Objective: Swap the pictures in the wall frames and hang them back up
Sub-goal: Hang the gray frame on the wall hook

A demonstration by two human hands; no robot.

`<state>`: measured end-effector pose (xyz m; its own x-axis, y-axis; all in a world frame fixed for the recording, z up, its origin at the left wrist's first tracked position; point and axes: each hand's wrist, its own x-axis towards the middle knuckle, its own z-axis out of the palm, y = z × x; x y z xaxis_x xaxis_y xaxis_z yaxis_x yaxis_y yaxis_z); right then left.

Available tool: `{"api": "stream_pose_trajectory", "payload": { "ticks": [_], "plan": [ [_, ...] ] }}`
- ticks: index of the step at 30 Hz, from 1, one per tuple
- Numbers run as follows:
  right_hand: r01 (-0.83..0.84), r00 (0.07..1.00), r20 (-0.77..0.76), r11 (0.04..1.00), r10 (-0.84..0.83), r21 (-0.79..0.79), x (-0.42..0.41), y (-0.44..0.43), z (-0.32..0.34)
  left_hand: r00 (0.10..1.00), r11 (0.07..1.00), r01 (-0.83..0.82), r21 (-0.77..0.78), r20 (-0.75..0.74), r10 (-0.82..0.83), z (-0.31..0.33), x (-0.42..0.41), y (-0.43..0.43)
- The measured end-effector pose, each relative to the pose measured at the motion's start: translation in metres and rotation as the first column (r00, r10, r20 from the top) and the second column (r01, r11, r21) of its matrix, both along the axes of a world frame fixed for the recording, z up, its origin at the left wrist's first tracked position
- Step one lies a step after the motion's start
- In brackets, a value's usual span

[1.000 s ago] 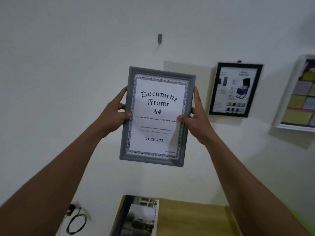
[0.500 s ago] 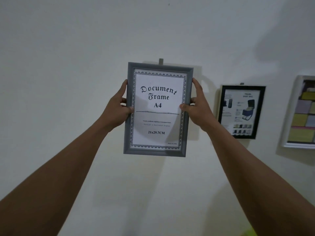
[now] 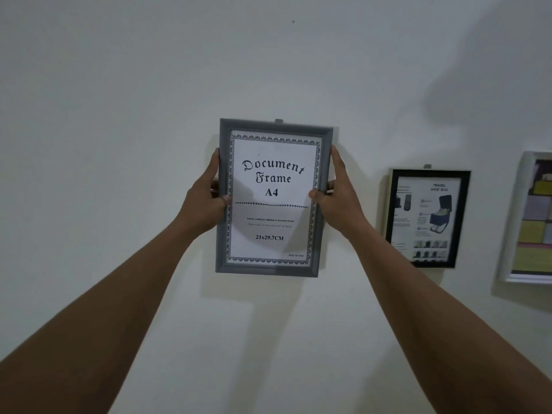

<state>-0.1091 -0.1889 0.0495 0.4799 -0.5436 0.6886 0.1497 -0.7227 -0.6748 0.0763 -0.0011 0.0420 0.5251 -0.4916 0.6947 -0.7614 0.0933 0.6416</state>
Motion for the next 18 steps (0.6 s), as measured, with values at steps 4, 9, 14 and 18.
{"api": "stream_pose_trajectory", "payload": {
  "ticks": [4,9,14,18],
  "plan": [
    [0.004,1.000,0.007,1.000,-0.004,0.022,0.005,-0.003,-0.010,0.998,0.999,-0.035,0.001,0.046,0.035,-0.007,0.003,-0.003],
    [0.006,1.000,0.007,1.000,-0.006,0.015,0.008,-0.006,-0.015,0.997,0.998,-0.064,-0.011,0.043,0.064,-0.014,0.001,-0.003],
    [-0.003,1.000,-0.002,1.000,0.003,-0.008,0.006,-0.006,-0.019,0.998,0.998,-0.062,-0.016,0.010,0.062,-0.026,-0.001,-0.005],
    [0.000,1.000,0.001,1.000,0.000,0.006,0.005,-0.006,-0.020,0.997,0.998,-0.065,-0.006,0.030,0.066,-0.026,-0.003,-0.006]
  ]
}}
